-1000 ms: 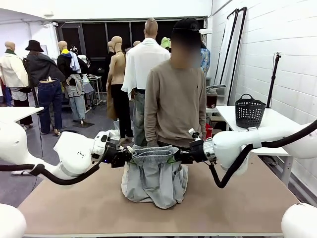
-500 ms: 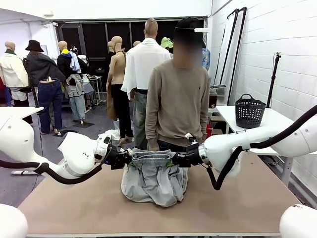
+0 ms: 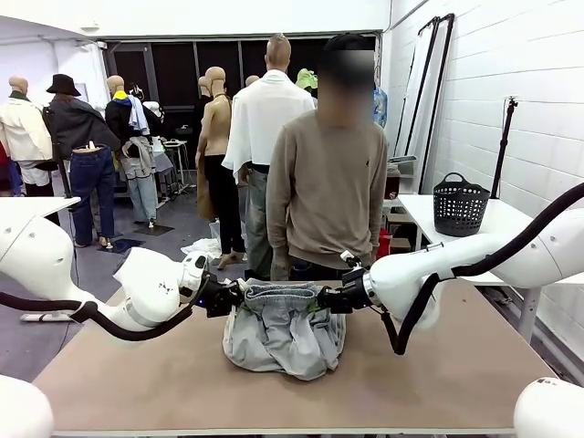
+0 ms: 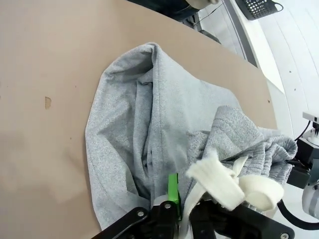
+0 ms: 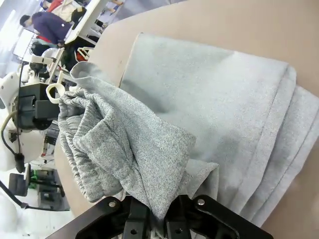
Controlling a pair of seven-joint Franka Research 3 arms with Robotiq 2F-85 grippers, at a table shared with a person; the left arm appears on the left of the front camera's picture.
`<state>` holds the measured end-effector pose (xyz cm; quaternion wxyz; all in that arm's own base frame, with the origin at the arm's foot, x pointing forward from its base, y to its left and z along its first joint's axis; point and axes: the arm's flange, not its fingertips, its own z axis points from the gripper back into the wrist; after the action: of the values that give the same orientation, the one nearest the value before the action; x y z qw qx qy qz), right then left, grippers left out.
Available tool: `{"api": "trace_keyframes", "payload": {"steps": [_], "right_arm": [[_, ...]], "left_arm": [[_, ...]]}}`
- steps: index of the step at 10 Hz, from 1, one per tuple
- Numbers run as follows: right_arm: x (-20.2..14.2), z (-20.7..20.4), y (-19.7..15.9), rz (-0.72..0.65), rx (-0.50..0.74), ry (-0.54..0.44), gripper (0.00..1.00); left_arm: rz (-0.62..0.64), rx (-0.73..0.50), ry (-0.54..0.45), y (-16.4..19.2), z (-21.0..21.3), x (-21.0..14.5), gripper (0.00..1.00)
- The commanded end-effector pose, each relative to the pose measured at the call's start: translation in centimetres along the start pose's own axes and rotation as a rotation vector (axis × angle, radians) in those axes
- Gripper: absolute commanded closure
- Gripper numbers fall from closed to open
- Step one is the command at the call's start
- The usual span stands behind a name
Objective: Fold the training pants.
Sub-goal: Fold the Training pants in half.
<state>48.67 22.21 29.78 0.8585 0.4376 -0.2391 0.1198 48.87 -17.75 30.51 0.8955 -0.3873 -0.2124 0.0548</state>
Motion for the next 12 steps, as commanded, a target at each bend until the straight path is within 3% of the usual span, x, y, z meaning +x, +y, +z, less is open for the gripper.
{"api": "trace_keyframes", "payload": {"steps": [1, 2, 7, 12], "right_arm": [[0.4, 0.8, -2.0, -0.031, -0.113, -0.029, 1.0], [0.4, 1.0, -2.1, -0.034, -0.109, -0.03, 1.0], [0.4, 2.1, -2.2, -0.065, -0.125, -0.016, 0.01], [1.0, 4.0, -1.3, -0.056, -0.096, -0.038, 0.0]], "left_arm": [[0.07, 0.086, -0.099, 3.0, 0.2, 2.4, 1.0], [0.073, 0.08, -0.101, 2.8, 0.3, 2.4, 1.0], [0.093, 0.072, -0.113, 2.5, 2.0, 2.1, 0.0], [0.078, 0.029, -0.15, 1.9, 4.0, 1.8, 0.0]]}}
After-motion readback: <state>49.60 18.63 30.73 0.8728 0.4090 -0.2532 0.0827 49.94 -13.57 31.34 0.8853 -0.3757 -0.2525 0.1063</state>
